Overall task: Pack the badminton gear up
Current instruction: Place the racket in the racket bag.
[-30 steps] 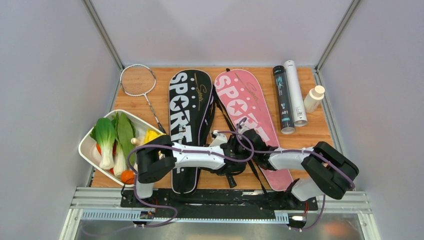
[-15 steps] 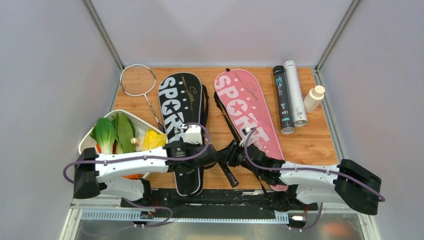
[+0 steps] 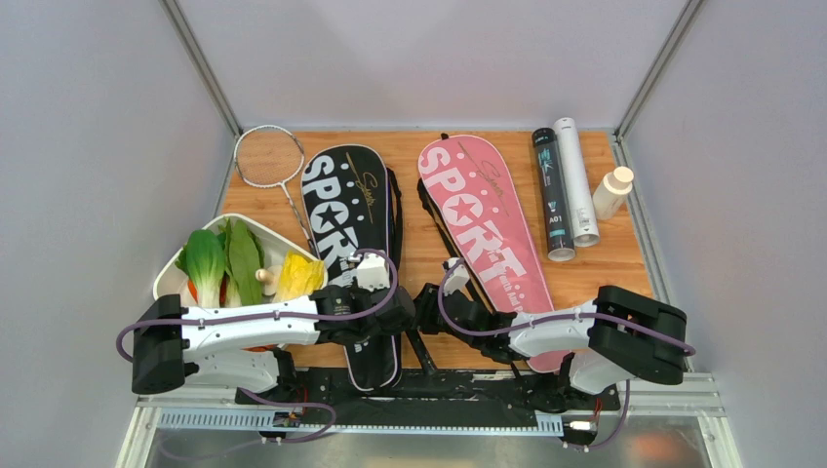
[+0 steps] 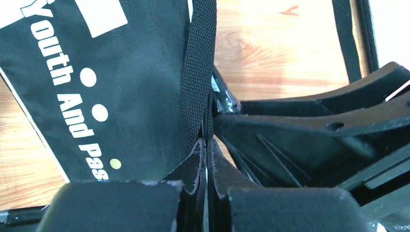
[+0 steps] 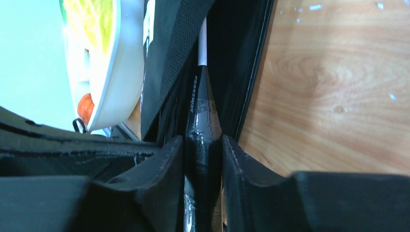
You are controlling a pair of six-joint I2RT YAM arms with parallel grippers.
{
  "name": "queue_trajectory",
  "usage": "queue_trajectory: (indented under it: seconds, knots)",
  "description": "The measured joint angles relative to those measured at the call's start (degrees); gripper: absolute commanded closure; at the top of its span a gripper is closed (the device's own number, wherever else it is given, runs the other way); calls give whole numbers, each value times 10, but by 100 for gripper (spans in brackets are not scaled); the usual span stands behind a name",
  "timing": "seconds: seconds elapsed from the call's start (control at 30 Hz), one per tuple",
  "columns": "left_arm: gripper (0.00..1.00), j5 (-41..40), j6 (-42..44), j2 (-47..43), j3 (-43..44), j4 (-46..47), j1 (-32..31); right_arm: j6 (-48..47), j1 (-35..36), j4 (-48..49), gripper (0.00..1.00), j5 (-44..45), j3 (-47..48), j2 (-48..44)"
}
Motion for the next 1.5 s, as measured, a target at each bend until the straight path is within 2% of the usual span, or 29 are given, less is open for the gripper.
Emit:
queue_trajectory:
  seconds: [0.03,0.17,0.43,0.57,0.77,0.9,1.03,1.2,1.33,1.37,1.43,1.5]
  knots:
    - [100,0,0,-1,0,1,0,-6,1,0,55,-9,-3,-4]
    - [100,0,0,-12,-4,8,0,-39,2,-22,61,-38,-22,-44]
    - [100,-1,-2,-28,-12,10,0,-72,-7,-35,47,-105,-40,-66]
    - [100,-1,-3,-28,-12,11,0,-102,-12,-74,35,-161,-41,-90]
    - [100,-1,1,-28,-13,14,0,-176,-35,-171,39,-226,-45,-203]
    - [100,0,6,-28,-22,28,0,-208,-54,-218,42,-252,-45,-220]
    - [100,2,9,-25,-29,40,0,-217,-55,-237,47,-270,-55,-196]
    - [100,4,9,-20,-31,49,0,-204,-55,-199,57,-305,-84,-148]
    - [100,7,6,-21,-40,60,0,-169,-53,-135,76,-321,-99,-109]
    - [100,8,5,-22,-43,63,0,-157,-52,-115,86,-322,-99,-99]
    - [100,11,2,-26,-53,70,0,-131,-50,-82,99,-321,-102,-80]
    - [100,14,-1,-33,-64,76,0,-104,-50,-48,100,-318,-108,-64]
